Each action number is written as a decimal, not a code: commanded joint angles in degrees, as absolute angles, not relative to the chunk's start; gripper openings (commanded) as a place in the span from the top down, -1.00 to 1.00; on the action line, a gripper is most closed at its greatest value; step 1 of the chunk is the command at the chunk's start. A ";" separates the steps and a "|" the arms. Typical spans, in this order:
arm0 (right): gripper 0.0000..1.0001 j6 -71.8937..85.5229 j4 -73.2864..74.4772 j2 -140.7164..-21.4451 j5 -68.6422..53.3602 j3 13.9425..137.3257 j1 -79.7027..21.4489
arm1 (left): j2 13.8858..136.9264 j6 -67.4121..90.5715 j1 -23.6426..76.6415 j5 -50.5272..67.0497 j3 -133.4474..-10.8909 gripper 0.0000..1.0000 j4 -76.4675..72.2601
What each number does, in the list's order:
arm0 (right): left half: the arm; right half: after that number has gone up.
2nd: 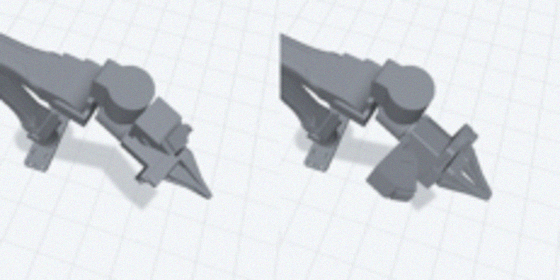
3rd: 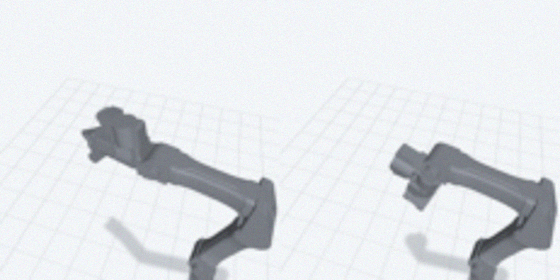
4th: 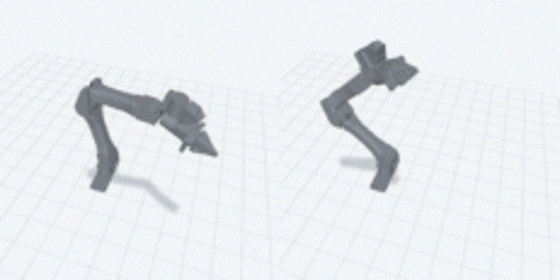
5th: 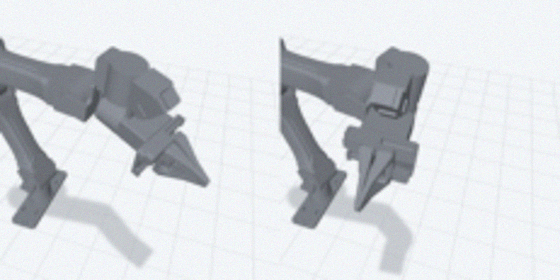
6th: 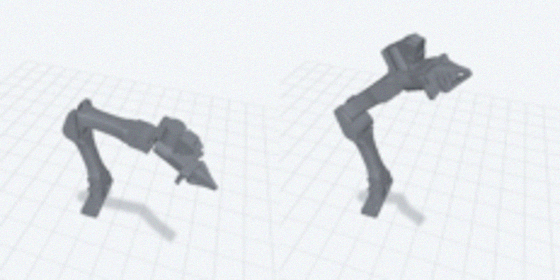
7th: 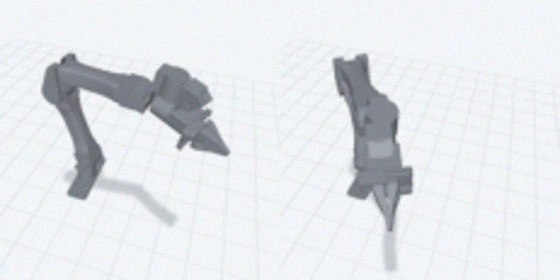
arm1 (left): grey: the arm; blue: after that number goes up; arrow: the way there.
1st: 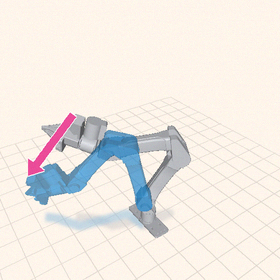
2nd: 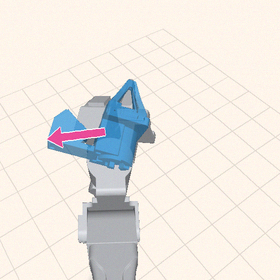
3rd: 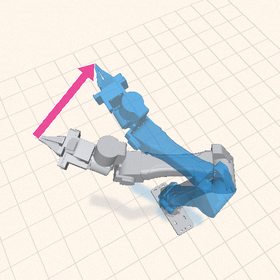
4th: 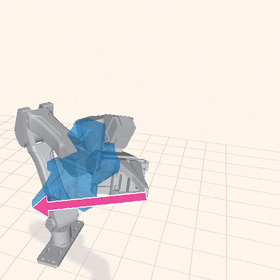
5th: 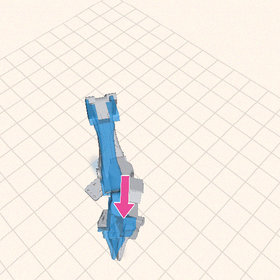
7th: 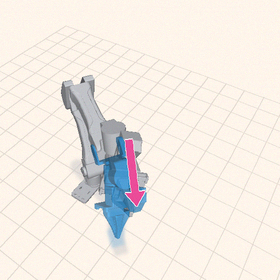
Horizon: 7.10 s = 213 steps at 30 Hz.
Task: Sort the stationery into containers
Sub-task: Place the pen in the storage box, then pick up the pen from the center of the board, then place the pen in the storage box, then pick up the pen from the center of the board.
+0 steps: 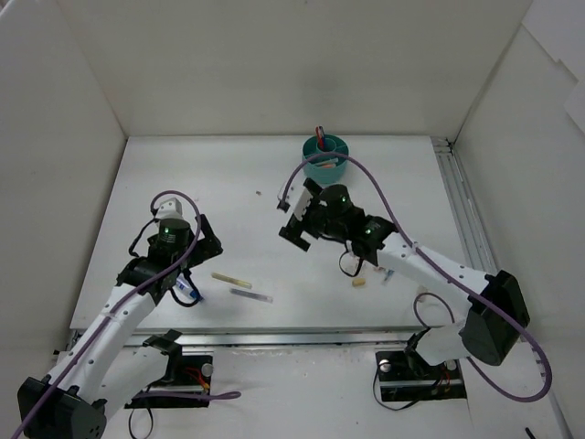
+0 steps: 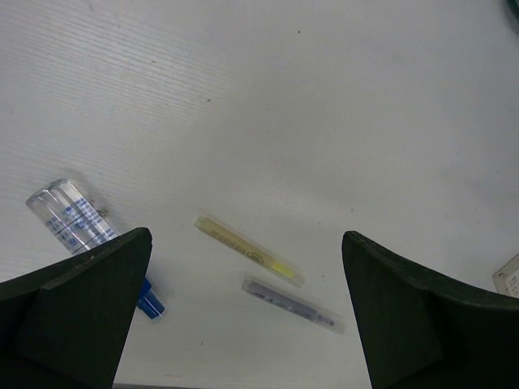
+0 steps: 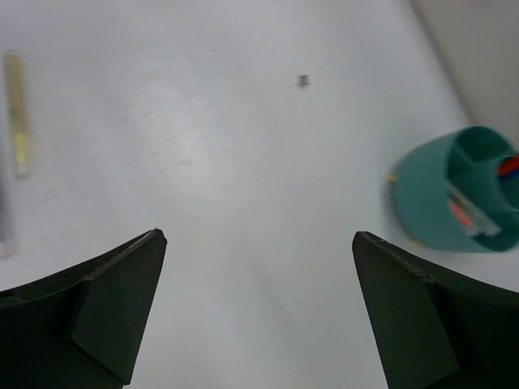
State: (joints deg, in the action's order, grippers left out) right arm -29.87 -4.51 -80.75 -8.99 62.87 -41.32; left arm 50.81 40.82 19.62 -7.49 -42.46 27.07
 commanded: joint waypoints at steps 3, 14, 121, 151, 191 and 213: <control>-0.96 -16.26 -13.98 -79.27 -20.65 54.23 -49.81 | 47.73 41.49 18.90 -7.65 -45.00 -0.99 26.81; -0.92 -16.69 -19.08 -96.93 -12.92 54.31 -62.48 | 46.15 40.26 18.90 -7.65 -43.16 -0.99 26.98; -0.95 -64.84 14.08 -106.48 10.31 109.18 -34.98 | 67.41 45.26 14.23 -2.72 -44.91 -0.99 27.33; -0.96 4.23 -23.89 -64.08 26.83 46.50 -37.79 | 87.62 66.27 26.80 -5.80 -47.63 0.04 28.39; -0.75 -16.61 -53.96 -92.45 4.30 46.84 -59.24 | 69.35 72.86 32.70 -14.59 -60.12 1.00 26.98; 1.00 -19.33 -62.93 -95.45 6.85 47.55 -59.94 | 68.64 68.56 33.22 -13.63 -59.06 0.45 24.18</control>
